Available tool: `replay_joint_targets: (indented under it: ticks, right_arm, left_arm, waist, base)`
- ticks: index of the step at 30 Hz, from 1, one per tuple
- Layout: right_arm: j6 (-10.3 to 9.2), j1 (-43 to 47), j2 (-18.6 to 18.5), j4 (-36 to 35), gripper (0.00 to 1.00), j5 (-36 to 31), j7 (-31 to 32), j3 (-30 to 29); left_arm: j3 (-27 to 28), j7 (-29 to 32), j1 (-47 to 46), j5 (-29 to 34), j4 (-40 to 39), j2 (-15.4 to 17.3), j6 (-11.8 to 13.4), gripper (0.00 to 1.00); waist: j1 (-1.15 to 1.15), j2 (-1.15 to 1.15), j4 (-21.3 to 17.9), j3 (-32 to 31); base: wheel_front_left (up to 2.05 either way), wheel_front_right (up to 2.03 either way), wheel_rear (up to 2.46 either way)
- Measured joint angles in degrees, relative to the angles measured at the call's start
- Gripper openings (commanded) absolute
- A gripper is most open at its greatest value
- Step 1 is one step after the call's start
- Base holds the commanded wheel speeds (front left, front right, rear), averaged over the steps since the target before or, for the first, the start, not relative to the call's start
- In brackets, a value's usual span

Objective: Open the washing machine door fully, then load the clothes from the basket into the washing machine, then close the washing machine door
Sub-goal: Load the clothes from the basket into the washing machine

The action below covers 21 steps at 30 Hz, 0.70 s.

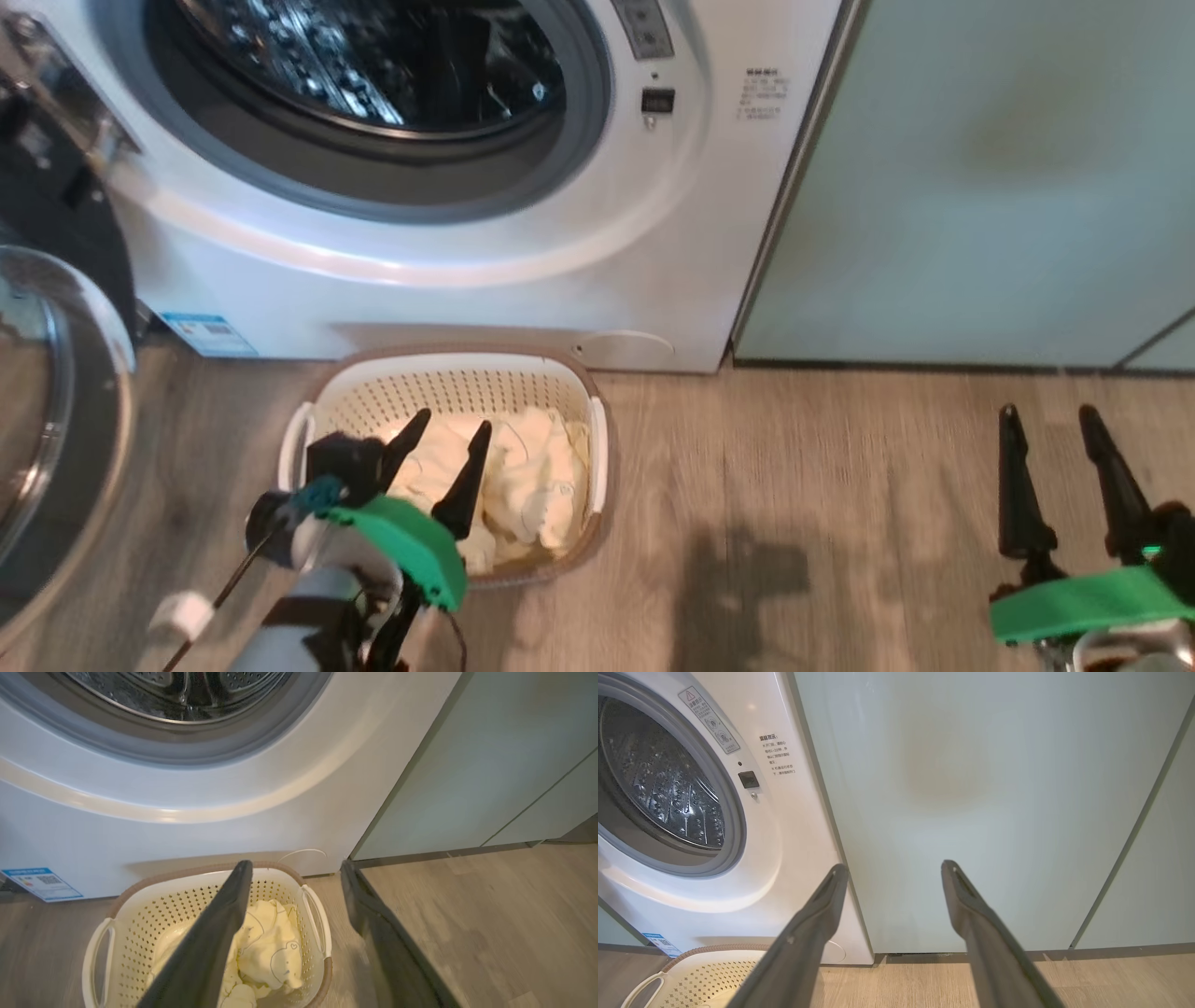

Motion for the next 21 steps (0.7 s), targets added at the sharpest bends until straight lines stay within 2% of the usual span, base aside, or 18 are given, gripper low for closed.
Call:
replay_joint_targets:
  ticks: [11, 21]
  right_arm:
    - [0.0, -5.52, -0.01, -2.79, 1.0, 1.69, 0.0, 1.4]
    - [0.0, -13.03, -0.02, -6.23, 1.0, 3.64, -0.01, 2.24]
  left_arm:
    - [-10.53, -0.59, -15.12, -8.12, 17.94, -0.2, -0.01, 1.0]
    - [-18.03, -1.1, -26.91, -15.99, 27.25, 2.45, -0.01, 1.0]
  waist:
    - [0.01, 0.0, -2.81, 10.0]
    - [0.01, 0.0, -5.31, 22.65]
  base:
    - [0.0, 0.0, 0.0]
    - [0.0, 0.0, 0.0]
